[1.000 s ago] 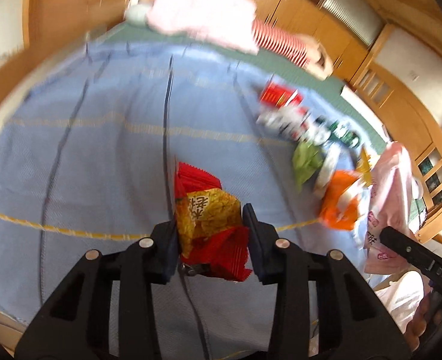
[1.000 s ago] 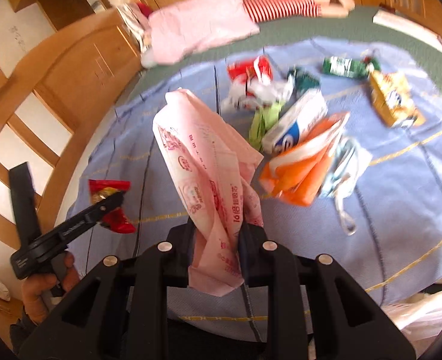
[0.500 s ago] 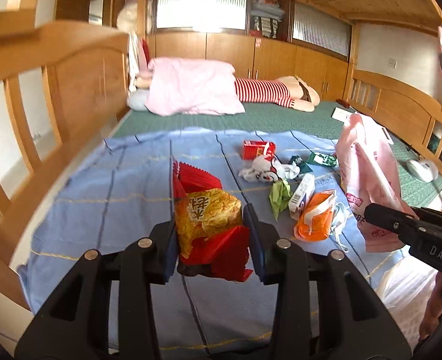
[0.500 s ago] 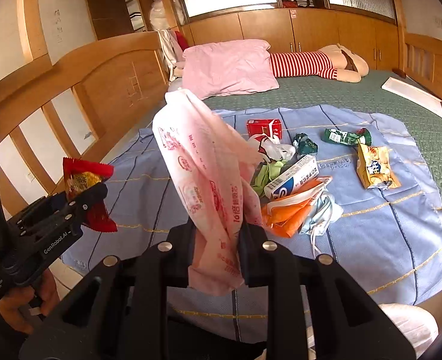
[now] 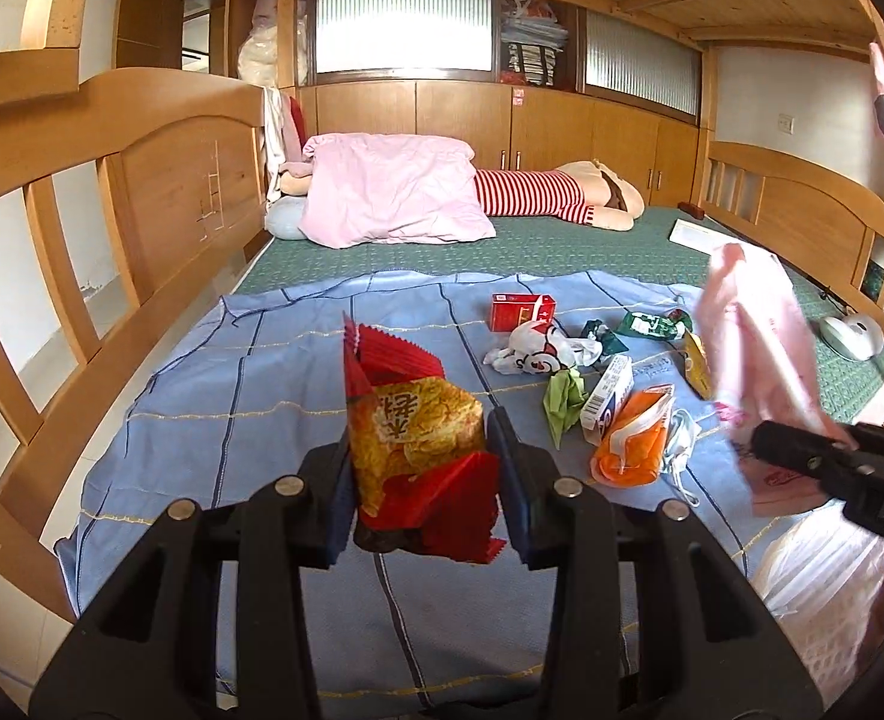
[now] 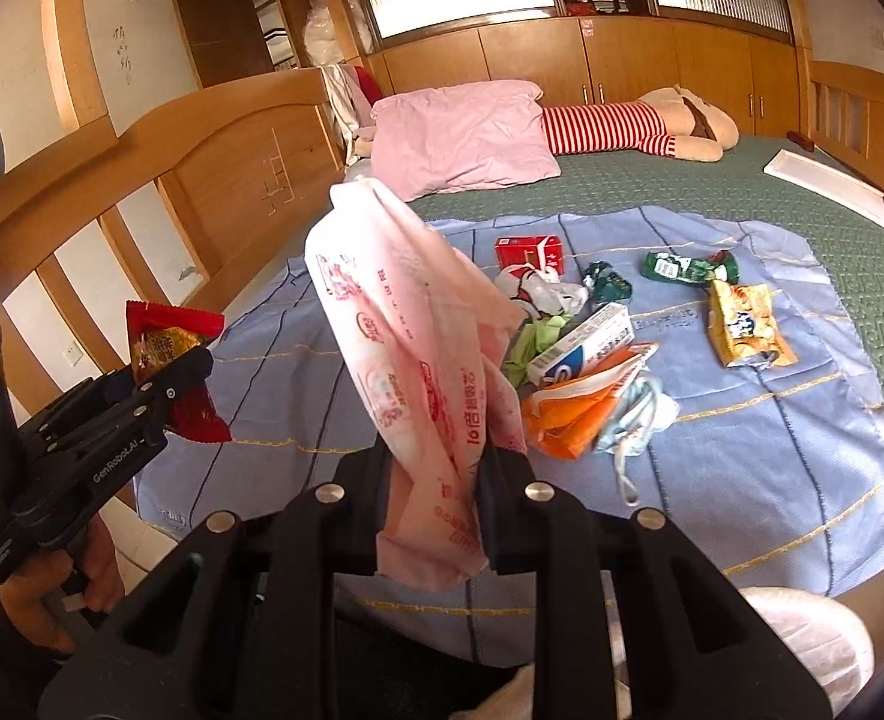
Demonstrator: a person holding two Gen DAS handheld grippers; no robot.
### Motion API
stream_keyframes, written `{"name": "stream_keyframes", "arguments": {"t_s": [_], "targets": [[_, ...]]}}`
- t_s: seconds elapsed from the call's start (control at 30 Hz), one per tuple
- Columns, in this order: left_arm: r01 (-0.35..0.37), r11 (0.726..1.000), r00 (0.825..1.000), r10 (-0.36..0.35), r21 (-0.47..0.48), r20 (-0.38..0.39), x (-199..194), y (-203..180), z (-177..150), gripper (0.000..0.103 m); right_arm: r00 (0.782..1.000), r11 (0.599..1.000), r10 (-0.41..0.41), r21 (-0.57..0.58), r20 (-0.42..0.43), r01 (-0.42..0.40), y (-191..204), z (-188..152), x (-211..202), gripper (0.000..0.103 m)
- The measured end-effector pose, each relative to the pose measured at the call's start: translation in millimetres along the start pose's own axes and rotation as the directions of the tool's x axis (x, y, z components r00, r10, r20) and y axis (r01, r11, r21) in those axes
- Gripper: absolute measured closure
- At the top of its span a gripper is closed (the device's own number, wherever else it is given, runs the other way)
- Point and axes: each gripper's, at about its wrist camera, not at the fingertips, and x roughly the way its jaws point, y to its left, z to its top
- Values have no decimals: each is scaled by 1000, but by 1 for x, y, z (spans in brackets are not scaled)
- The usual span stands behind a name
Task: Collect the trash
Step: 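Grasp the red and yellow snack wrappers with the left tool while the right tool holds the pink bag, then drop the wrappers and pink bag into the wastebasket with both tools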
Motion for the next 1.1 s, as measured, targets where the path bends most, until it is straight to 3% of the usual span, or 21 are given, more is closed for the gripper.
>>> {"name": "stream_keyframes", "arguments": {"t_s": [0.17, 0.33, 0.43, 0.5, 0.53, 0.57, 0.67, 0.73, 0.77, 0.8, 0.87, 0.9, 0.93, 0.97, 1.0, 1.1], "targets": [[34, 999, 999, -34, 23, 6, 0, -8, -2, 62, 998, 998, -57, -15, -23, 57, -32, -9, -39, 79], [88, 994, 996, -88, 66, 0, 1, -25, -6, 62, 980, 994, -106, -17, -170, 105, -71, -41, -67, 79], [159, 985, 987, -158, 68, -29, 6, -37, -12, 62, 940, 992, -123, -51, -317, 112, -84, -71, -68, 74], [227, 973, 972, -223, 51, -71, 11, -45, -16, 62, 892, 991, -130, -81, -434, 105, -88, -93, -61, 62], [269, 962, 959, -265, 35, -96, 14, -49, -19, 62, 869, 990, -136, -100, -476, 100, -89, -104, -59, 48], [309, 951, 945, -305, 19, -116, 17, -52, -21, 62, 862, 990, -132, -105, -489, 92, -90, -110, -61, 39], [468, 884, 869, -462, -12, -179, 21, -72, -28, 62, 899, 998, -54, -14, -434, 53, -106, -104, -79, 33], [596, 803, 782, -587, -25, -208, 20, -88, -34, 62, 941, 993, -35, 91, -337, 70, -126, -87, -98, 33], [658, 752, 728, -648, -37, -225, 18, -97, -38, 62, 955, 986, -50, 136, -291, 94, -136, -80, -108, 33], [731, 681, 651, -718, -53, -248, 14, -109, -43, 61, 966, 975, -77, 182, -247, 125, -148, -74, -117, 33], [815, 575, 535, -794, -73, -289, 9, -129, -54, 57, 972, 948, -149, 253, -182, 192, -169, -64, -131, 33], [848, 524, 476, -818, -77, -324, 7, -141, -61, 42, 970, 941, -171, 262, -171, 212, -174, -62, -133, 33], [867, 493, 438, -823, -72, -361, 4, -152, -68, 31, 967, 934, -198, 268, -161, 235, -177, -60, -134, 33], [873, 484, 428, -817, -56, -387, 1, -161, -74, 18, 964, 930, -216, 269, -156, 251, -179, -58, -132, 33], [872, 487, 435, -809, -37, -396, -1, -166, -77, 16, 962, 927, -226, 271, -153, 261, -180, -57, -129, 33], [836, 548, 513, -769, 20, -382, 1, -162, -74, 16, 969, 925, -199, 297, -147, 235, -178, -58, -116, 32]]}}
